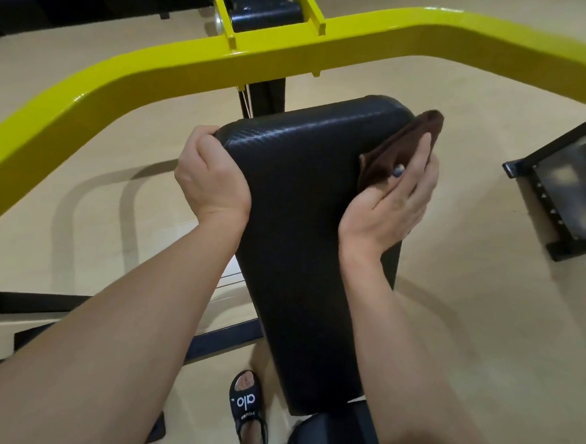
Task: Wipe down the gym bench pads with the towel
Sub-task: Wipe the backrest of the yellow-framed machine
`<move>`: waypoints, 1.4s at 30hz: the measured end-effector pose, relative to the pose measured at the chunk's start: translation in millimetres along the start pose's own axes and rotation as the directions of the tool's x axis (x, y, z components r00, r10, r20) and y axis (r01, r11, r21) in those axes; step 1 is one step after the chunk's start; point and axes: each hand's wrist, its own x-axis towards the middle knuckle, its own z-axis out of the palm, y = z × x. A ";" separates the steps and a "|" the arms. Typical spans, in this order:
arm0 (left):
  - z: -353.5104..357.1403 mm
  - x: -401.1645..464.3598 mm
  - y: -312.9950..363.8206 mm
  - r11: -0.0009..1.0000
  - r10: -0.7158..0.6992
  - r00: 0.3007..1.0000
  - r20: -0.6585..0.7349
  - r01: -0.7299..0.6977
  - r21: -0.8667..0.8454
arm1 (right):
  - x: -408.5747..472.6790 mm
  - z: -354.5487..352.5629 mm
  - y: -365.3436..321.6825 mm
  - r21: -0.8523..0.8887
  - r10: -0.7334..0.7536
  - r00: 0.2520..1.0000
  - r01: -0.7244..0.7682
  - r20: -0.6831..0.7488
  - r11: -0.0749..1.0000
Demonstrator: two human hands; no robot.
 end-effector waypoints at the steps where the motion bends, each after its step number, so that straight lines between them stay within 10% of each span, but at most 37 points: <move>1: 0.2 -0.5 0.0 1.000 -0.002 1.000 -0.004 0.002 -0.002 | -13.5 -1.2 13.7 -0.006 0.038 0.999 -0.038 0.000 0.999; 6: 2.9 0.7 -4.4 1.000 -0.002 1.000 -0.029 0.002 0.016 | -41.9 -8.0 30.6 -0.040 0.174 0.985 -0.173 0.021 0.984; 11: 3.2 0.7 -4.8 1.000 -0.014 0.999 -0.031 0.015 0.011 | -8.5 3.0 -33.1 -0.074 -0.030 0.999 0.031 0.019 0.997; 17: 3.3 0.1 -4.5 1.000 -0.016 0.999 -0.031 0.017 0.014 | 11.2 -23.3 19.8 0.321 0.130 0.977 -0.179 0.170 0.930; 24: 4.1 0.1 -5.9 1.000 -0.026 0.999 -0.031 0.026 0.013 | 11.9 -16.7 22.5 0.084 0.178 0.952 -0.204 0.250 0.975; 42: 4.5 -4.9 -3.1 1.000 -0.002 0.996 -0.094 0.004 0.029 | -45.1 -7.2 56.2 0.013 0.440 0.897 -0.439 -0.041 0.898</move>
